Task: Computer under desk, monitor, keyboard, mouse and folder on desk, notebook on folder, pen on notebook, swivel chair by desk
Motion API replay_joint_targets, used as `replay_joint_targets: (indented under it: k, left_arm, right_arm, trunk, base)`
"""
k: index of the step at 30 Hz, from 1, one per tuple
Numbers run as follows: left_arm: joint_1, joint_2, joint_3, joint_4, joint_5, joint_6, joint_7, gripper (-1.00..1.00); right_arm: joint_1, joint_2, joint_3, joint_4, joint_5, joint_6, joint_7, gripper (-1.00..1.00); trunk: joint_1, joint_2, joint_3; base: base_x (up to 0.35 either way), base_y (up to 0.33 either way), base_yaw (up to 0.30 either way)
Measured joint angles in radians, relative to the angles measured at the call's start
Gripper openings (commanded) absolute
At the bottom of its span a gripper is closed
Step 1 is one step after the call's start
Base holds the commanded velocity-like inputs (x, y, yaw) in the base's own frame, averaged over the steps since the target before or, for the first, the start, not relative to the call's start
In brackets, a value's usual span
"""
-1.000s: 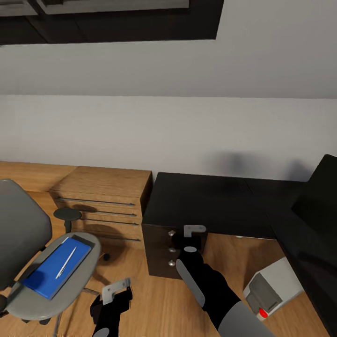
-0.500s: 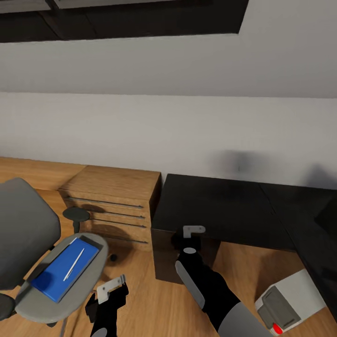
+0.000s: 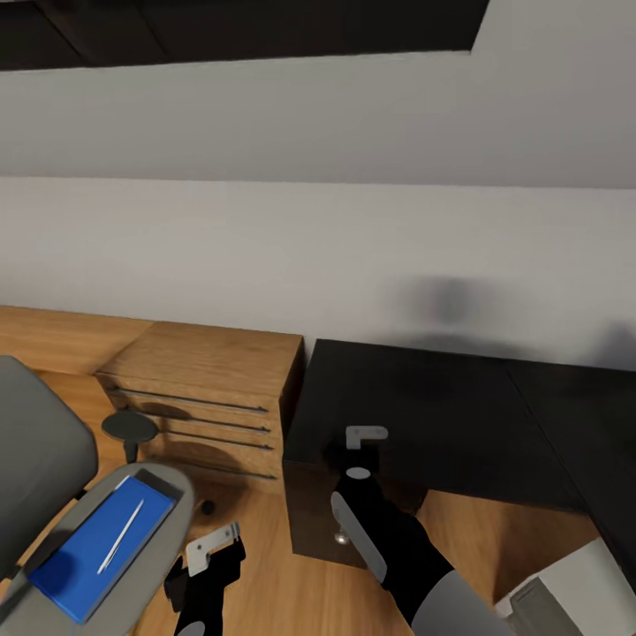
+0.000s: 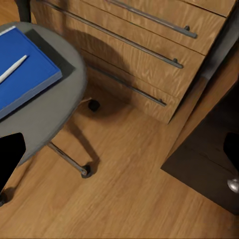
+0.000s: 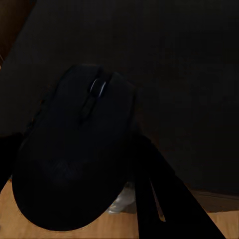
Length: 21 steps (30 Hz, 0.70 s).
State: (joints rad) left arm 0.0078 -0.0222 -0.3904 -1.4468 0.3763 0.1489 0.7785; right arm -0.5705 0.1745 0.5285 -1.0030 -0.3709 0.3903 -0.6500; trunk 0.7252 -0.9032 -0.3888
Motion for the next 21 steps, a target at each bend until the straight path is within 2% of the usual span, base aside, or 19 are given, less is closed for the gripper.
replay_joint_targets:
  k: [7,16,21]
  left_arm:
    - [0.000,0.001,0.000,0.001,0.000,0.000,0.000,1.00]
    - [0.000,-0.001,0.000,0.001,0.000,-0.001,0.002,1.00]
    - [0.000,0.002,-0.011,0.001,0.000,-0.002,0.002,1.00]
  right_arm:
    - [0.000,0.000,-0.001,0.004,0.000,0.000,0.002,-1.00]
    - [-0.001,0.000,-0.004,0.006,-0.003,0.000,0.008,-1.00]
    - [0.000,0.000,-0.004,0.037,0.000,-0.006,0.008,-1.00]
  trunk:
    - [0.000,0.000,0.000]
    - [0.001,0.000,0.000]
    - [0.000,0.000,0.000]
  base:
    - [0.314,0.000,0.136]
    - [0.057,0.000,0.018]
    - [0.277,0.000,0.000]
